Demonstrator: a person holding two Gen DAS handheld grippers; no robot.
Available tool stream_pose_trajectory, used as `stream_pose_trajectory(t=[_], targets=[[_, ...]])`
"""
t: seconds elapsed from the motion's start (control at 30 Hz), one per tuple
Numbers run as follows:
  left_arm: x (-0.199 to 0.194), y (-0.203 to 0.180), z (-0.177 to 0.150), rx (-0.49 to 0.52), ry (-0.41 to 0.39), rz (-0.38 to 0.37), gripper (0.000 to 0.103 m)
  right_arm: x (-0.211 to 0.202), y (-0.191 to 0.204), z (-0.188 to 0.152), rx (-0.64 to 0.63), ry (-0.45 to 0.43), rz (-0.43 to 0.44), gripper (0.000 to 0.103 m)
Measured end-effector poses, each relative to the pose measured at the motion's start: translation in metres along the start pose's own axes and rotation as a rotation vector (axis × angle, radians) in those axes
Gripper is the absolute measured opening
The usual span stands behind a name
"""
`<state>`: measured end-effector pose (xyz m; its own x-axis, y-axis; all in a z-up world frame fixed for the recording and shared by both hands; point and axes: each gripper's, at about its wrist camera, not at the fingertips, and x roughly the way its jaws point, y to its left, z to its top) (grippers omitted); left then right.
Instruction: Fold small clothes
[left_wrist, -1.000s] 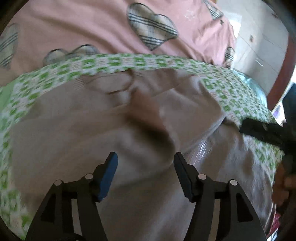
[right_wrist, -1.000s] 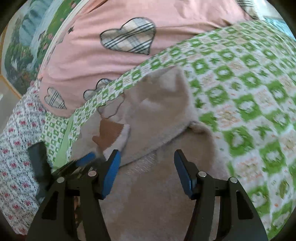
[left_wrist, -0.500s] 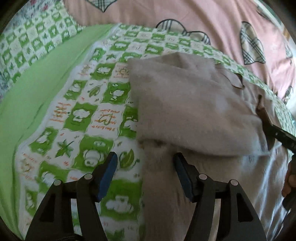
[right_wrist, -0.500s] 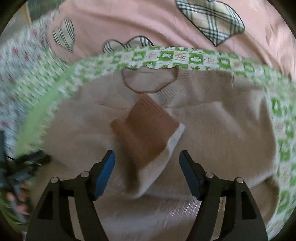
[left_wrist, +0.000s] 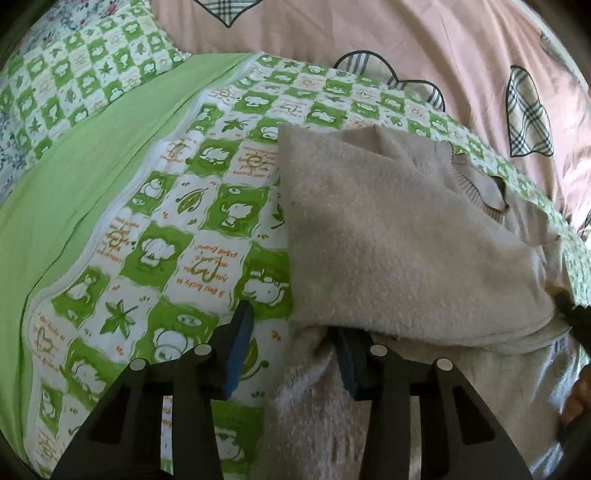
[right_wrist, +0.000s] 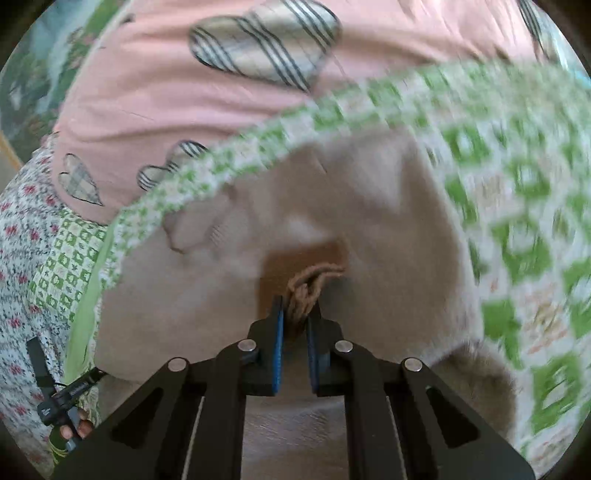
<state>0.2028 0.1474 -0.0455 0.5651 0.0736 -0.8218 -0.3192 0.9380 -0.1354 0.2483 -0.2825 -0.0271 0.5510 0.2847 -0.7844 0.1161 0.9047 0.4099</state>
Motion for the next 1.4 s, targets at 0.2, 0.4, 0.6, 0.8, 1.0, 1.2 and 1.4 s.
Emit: stream_pose_trajectory(t=[0.2, 0.4, 0.6, 0.8, 1.0, 1.2, 1.4], targets=[[-0.001, -0.002, -0.002, 0.02, 0.002, 0.006, 0.042, -0.008, -0.001, -0.001, 0.054, 0.009, 0.058, 0.019], [-0.001, -0.009, 0.001, 0.043, 0.003, 0.011, 0.032, 0.009, 0.008, 0.009, 0.05, 0.039, 0.056, 0.008], [-0.002, -0.009, 0.003, 0.045, -0.005, 0.002, 0.031, -0.043, 0.002, 0.018, 0.009, -0.125, 0.017, 0.008], [-0.001, -0.006, -0.001, 0.013, 0.008, -0.019, 0.029, -0.009, -0.016, 0.012, 0.012, -0.01, -0.044, 0.008], [-0.006, 0.001, 0.0, 0.005, 0.049, -0.061, 0.029, -0.017, -0.012, 0.01, 0.004, -0.002, -0.07, 0.011], [-0.041, 0.007, -0.018, 0.035, 0.027, -0.087, 0.029, -0.068, -0.007, -0.008, -0.033, -0.046, -0.069, 0.023], [-0.087, 0.03, -0.058, 0.031, 0.011, -0.201, 0.048, -0.12, -0.006, -0.048, -0.095, -0.024, 0.017, 0.051]])
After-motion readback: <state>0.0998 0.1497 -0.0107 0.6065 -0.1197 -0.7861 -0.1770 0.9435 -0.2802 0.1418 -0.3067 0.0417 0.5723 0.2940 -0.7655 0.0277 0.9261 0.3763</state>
